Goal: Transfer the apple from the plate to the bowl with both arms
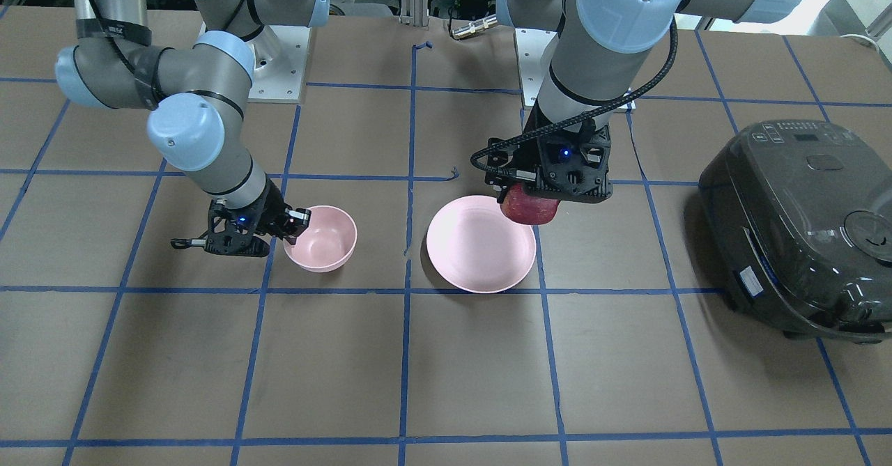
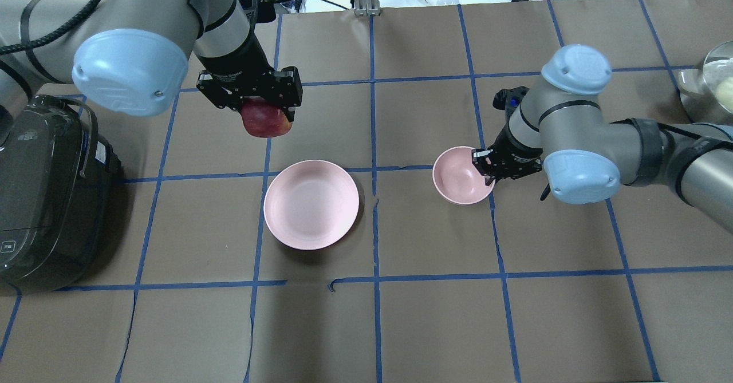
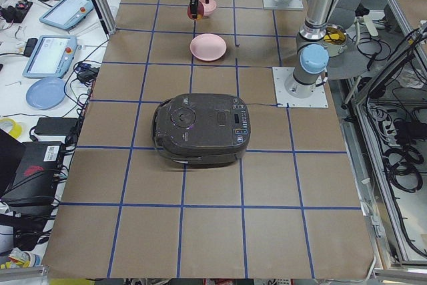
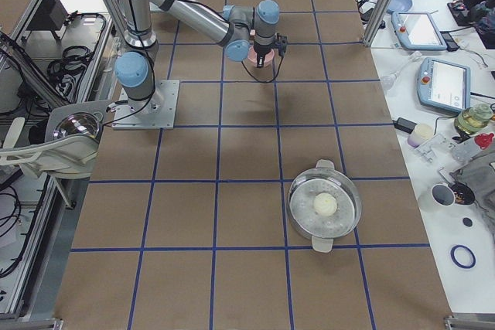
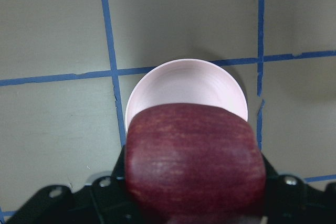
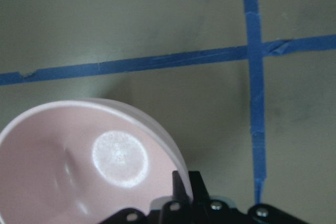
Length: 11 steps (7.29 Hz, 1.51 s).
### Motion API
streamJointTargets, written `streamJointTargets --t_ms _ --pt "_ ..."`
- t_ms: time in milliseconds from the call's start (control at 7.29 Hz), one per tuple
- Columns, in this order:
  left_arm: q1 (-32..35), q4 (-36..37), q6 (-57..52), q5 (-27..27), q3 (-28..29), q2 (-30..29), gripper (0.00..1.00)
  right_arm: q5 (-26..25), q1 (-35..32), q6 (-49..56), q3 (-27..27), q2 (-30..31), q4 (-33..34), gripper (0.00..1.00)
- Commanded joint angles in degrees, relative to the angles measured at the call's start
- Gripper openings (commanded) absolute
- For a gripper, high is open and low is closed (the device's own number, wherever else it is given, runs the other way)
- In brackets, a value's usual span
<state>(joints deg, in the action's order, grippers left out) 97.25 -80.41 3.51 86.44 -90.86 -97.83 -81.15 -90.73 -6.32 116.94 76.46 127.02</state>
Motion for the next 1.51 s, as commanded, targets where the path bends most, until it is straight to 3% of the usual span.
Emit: streamJointTargets --t_ms 0,137,412,549,961,1235,1373 --pt "-0.1 0.0 -0.2 0.0 0.0 -0.2 0.09 0.0 -2.3 -1.2 0.3 -2.0 1.1 0.0" --pt "0.0 0.0 -0.2 0.0 0.1 -0.2 0.09 -0.5 -2.3 -1.1 0.3 -1.9 1.2 0.99" --pt "-0.4 0.0 -0.2 -0.1 0.2 0.4 0.09 -2.0 -2.2 -0.4 -1.6 -1.0 0.2 1.0" --pt "0.2 -0.1 0.8 0.0 0.1 0.4 0.09 -7.9 -2.0 -0.3 -5.5 1.0 -4.0 1.0" --pt "1.4 0.8 10.5 -2.6 0.3 -1.8 0.08 -9.3 -1.5 0.1 -20.7 8.9 -26.8 1.0" --pt "8.6 12.6 25.6 -4.8 0.5 -6.7 0.07 -10.0 -0.9 1.3 -31.3 9.1 -35.4 1.0" --pt "12.7 13.7 30.6 -4.3 0.5 -8.9 0.07 -10.0 -0.5 1.3 -35.6 9.1 -38.4 1.0"
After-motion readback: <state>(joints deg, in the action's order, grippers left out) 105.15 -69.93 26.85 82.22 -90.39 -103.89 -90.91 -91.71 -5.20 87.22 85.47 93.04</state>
